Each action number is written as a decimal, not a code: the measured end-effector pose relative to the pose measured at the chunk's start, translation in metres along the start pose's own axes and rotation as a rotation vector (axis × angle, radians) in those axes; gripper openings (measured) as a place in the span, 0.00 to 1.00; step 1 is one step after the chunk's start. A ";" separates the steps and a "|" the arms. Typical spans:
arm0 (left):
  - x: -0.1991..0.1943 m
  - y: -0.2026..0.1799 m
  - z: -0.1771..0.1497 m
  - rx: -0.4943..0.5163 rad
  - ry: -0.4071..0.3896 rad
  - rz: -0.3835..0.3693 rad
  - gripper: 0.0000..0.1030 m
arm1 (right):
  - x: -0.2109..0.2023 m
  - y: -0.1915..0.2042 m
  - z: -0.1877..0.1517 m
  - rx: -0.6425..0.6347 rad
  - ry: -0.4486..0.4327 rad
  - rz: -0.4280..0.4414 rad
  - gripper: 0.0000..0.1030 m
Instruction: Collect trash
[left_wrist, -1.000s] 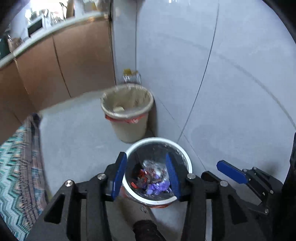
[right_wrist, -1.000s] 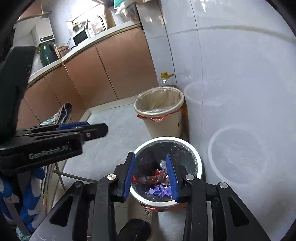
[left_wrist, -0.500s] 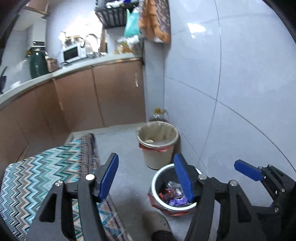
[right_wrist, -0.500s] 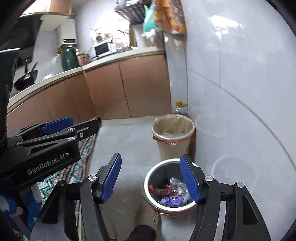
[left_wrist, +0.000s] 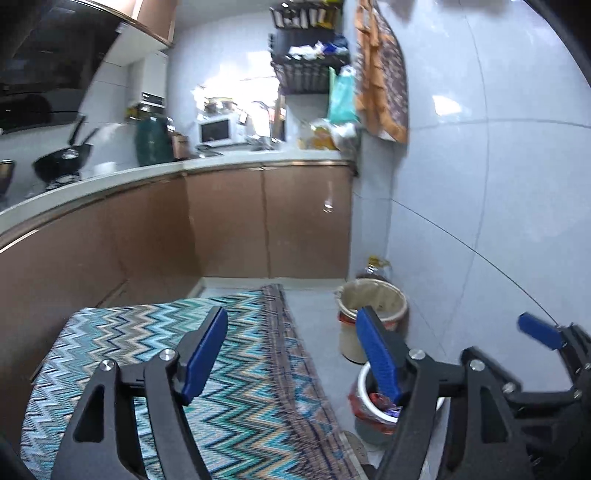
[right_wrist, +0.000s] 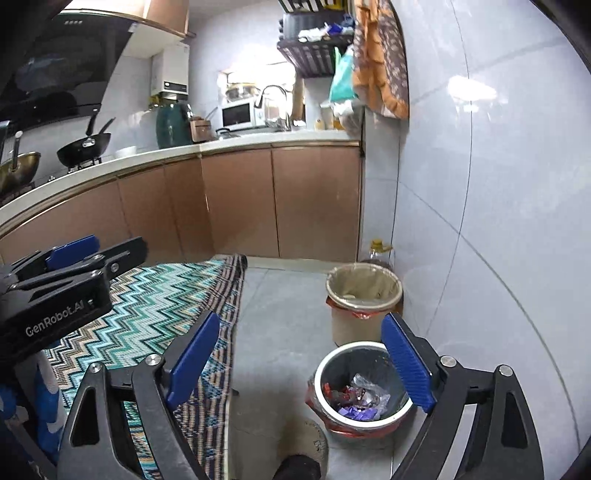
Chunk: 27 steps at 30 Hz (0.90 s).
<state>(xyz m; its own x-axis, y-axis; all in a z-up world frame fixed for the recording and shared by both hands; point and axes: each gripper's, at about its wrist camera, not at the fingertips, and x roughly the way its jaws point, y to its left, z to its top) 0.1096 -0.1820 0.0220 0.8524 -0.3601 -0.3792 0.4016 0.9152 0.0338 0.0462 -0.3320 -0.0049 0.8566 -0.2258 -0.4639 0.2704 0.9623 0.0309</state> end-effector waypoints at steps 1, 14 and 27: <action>-0.005 0.004 0.000 -0.003 -0.007 0.011 0.71 | -0.008 0.008 0.003 -0.010 -0.015 -0.003 0.89; -0.094 0.061 -0.016 -0.033 -0.115 0.184 0.77 | -0.095 0.074 0.016 -0.125 -0.181 -0.004 0.96; -0.137 0.082 -0.039 -0.046 -0.153 0.215 0.84 | -0.133 0.100 0.004 -0.165 -0.233 0.008 0.99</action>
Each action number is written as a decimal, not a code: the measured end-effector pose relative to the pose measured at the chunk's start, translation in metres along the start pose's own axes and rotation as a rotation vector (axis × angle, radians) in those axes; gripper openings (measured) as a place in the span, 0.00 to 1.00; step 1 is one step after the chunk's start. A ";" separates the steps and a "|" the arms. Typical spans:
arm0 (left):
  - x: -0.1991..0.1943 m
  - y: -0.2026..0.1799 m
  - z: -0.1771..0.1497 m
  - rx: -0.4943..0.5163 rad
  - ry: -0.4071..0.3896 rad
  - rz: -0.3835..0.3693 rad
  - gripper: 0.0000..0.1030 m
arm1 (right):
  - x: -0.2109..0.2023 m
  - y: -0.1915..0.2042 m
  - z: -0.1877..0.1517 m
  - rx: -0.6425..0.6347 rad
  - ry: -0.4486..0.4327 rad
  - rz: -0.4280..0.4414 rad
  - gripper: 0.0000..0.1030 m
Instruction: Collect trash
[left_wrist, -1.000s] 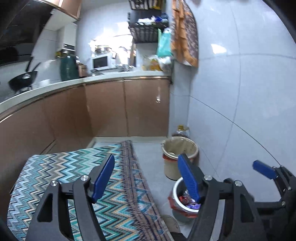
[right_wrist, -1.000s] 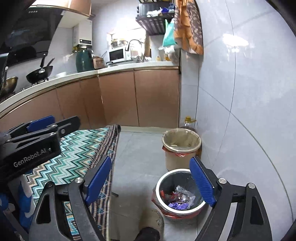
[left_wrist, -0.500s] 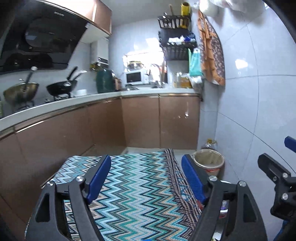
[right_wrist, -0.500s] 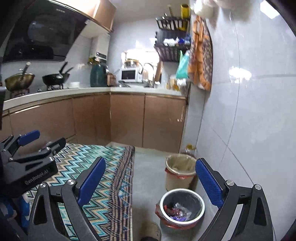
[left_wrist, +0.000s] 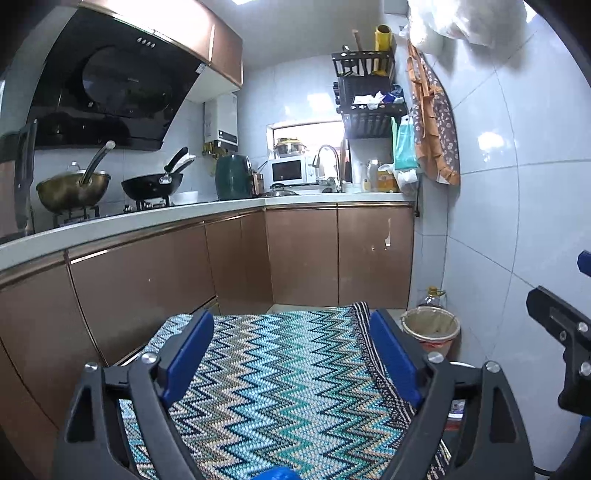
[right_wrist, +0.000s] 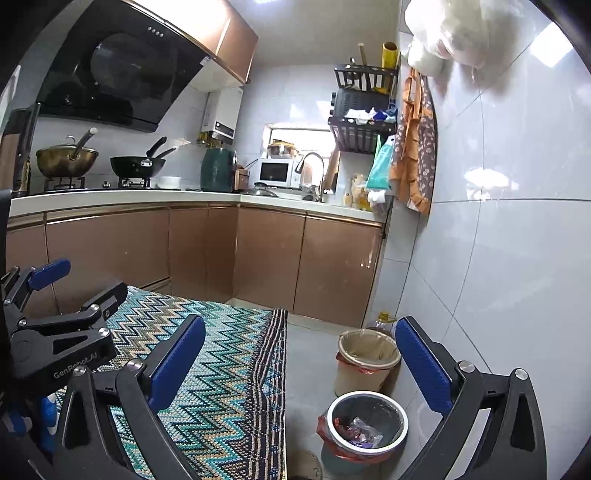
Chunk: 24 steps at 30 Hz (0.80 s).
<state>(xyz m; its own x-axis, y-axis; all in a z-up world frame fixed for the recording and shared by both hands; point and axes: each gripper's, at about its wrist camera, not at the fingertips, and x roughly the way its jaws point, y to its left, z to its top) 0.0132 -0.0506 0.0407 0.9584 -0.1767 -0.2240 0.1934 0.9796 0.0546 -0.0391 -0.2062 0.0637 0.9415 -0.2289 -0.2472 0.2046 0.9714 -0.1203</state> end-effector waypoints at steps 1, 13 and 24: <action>-0.001 0.002 -0.001 -0.008 0.000 -0.002 0.84 | -0.001 0.001 0.000 -0.001 -0.001 0.002 0.99; -0.010 0.011 -0.004 -0.054 -0.009 0.020 0.84 | -0.005 -0.001 -0.006 0.014 -0.005 0.001 1.00; -0.009 0.009 -0.008 -0.055 0.006 -0.001 0.84 | 0.001 -0.008 -0.012 0.034 0.017 -0.006 1.00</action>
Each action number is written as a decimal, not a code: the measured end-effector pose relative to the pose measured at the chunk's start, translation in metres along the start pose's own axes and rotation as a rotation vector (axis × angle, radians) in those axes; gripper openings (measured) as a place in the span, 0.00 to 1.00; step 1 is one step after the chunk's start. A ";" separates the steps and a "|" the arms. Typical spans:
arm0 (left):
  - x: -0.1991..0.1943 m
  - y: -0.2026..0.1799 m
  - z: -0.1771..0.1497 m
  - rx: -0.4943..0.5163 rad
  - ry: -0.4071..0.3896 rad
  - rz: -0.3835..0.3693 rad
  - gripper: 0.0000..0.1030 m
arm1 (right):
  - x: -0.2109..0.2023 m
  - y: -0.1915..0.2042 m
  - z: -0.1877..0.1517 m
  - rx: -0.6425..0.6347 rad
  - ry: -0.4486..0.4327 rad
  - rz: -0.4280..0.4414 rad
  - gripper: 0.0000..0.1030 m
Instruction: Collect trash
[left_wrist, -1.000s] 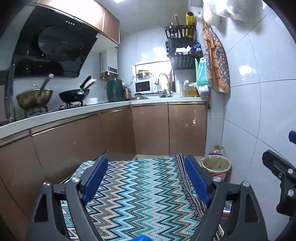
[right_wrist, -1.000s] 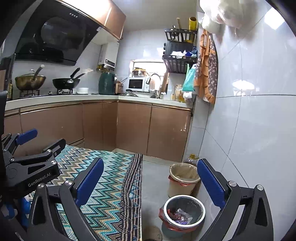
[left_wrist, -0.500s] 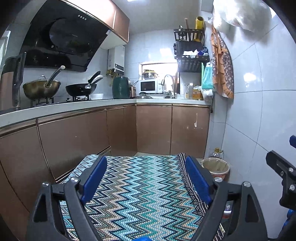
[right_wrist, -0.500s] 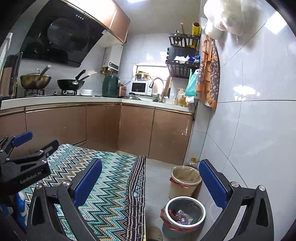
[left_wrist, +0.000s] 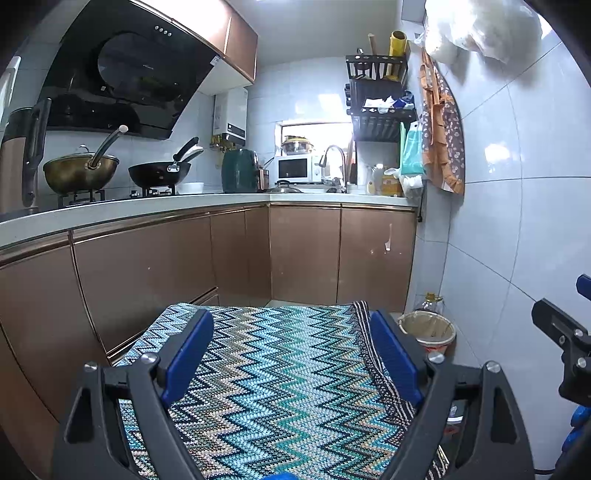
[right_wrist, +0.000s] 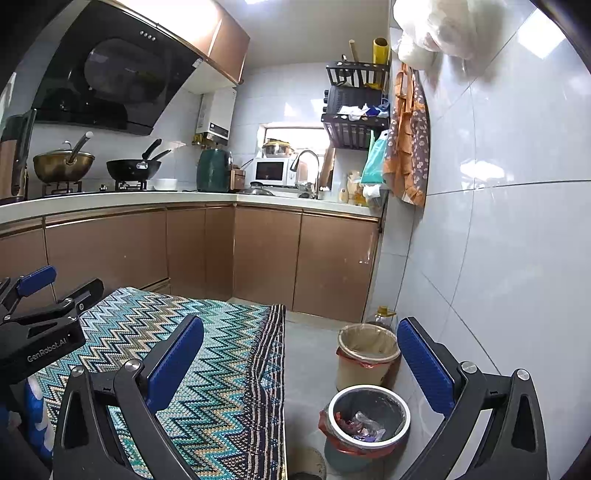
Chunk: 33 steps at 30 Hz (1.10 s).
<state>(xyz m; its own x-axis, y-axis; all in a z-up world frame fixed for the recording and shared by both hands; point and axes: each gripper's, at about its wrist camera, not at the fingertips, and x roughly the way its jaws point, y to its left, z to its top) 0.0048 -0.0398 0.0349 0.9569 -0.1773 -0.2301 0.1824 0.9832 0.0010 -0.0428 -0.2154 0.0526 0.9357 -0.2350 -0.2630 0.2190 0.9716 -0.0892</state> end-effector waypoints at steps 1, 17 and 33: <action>0.000 0.000 0.000 0.002 0.001 -0.003 0.84 | 0.000 0.000 0.000 0.001 0.002 0.000 1.00; 0.003 0.000 -0.004 0.007 0.006 -0.016 0.84 | 0.012 -0.002 -0.007 0.009 0.038 -0.001 1.00; 0.000 -0.004 -0.006 0.026 0.002 0.001 0.84 | 0.012 -0.004 -0.011 0.021 0.041 -0.014 1.00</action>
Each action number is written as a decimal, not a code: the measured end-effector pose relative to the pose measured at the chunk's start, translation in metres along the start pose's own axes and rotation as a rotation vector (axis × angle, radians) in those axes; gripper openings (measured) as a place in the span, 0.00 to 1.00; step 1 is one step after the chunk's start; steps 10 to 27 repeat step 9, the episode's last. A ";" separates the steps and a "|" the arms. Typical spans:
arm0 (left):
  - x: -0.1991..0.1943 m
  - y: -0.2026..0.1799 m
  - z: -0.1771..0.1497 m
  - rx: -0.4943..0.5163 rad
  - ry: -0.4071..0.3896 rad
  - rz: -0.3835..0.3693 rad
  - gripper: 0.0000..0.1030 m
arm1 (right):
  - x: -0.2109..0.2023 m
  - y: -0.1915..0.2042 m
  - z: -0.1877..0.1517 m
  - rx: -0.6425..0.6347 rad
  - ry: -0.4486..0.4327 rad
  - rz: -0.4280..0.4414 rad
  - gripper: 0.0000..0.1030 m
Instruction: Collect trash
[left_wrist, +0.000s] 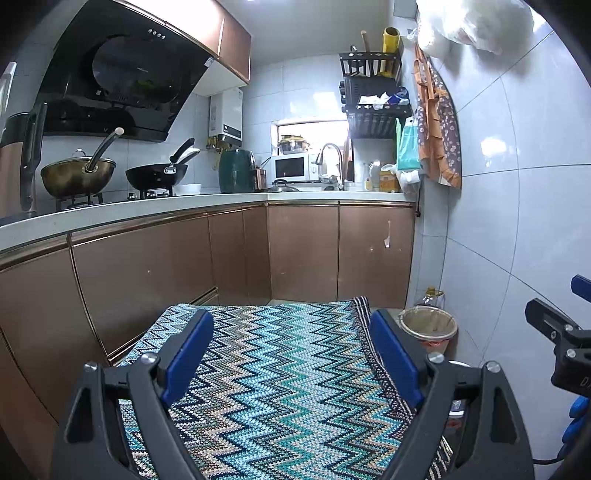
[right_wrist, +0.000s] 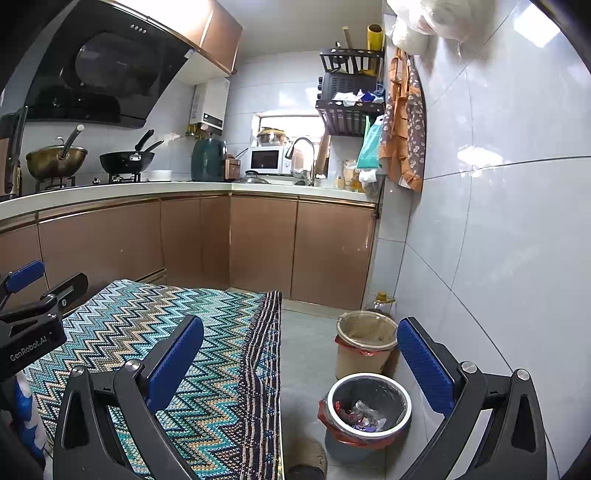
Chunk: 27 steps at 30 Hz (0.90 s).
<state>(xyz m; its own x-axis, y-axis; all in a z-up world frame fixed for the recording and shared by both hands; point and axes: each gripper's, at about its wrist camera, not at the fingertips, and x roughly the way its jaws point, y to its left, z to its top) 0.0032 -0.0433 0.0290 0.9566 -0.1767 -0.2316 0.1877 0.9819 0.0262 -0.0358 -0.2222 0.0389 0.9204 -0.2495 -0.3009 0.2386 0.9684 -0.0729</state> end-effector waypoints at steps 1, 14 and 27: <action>0.000 0.000 0.000 0.000 0.000 -0.001 0.84 | 0.000 -0.001 0.000 0.000 0.000 -0.001 1.00; 0.000 -0.001 0.000 0.002 0.000 -0.002 0.84 | -0.001 -0.002 0.001 0.002 -0.005 -0.007 1.00; 0.000 -0.001 0.000 0.002 0.000 -0.002 0.84 | -0.001 -0.002 0.001 0.002 -0.005 -0.007 1.00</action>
